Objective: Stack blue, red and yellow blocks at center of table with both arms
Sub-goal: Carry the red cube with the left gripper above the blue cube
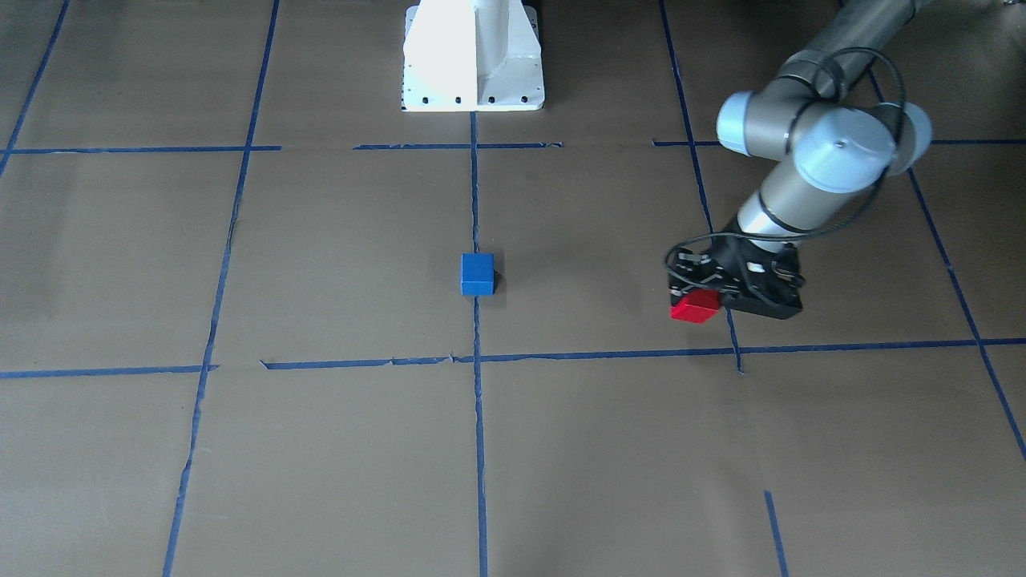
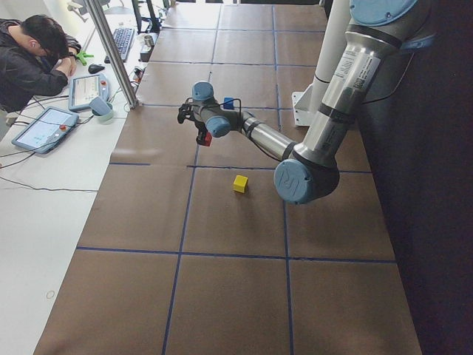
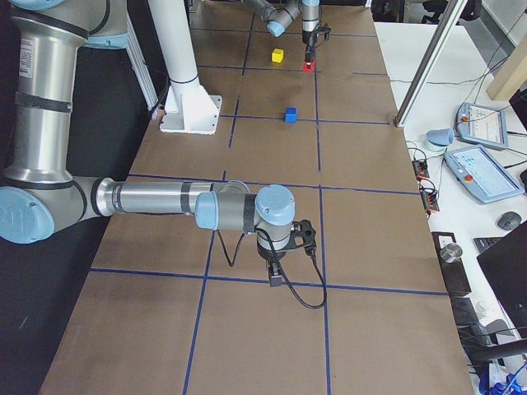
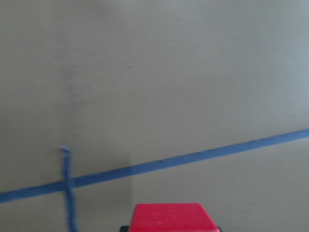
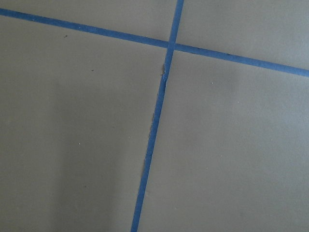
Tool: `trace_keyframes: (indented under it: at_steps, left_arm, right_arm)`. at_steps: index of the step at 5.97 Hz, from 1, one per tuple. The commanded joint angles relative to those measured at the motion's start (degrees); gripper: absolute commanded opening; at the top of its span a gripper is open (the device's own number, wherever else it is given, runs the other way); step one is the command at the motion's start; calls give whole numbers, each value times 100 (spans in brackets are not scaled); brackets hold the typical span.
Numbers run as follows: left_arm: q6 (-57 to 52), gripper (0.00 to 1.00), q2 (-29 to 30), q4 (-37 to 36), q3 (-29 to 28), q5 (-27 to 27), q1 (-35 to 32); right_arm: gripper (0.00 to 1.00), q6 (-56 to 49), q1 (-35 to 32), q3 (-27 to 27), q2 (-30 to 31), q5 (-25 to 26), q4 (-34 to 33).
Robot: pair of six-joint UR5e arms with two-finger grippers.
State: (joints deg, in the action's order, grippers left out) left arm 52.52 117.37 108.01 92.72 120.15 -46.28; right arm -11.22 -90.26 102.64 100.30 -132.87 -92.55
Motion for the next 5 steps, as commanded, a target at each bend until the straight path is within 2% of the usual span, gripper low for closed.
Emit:
trace_keyframes:
  at_steps: [1,2,3,5]
  left_arm:
    - [991,48,1236,-1749,300,-787,897]
    - [1345,48,1696,-1940,160,-1200,1302]
    - [1540,48,2110,-1942,-215,-1535,1567]
    - [1682,48,2518,-1854,-858,-1799,1762]
  right_arm:
    - [100,6,0,2,7,-2,0]
    - [100,6,0,-7,7,6,0]
    - [100,6,0,-16,7,15,0]
    - [100,6,0,-16,7,15,0]
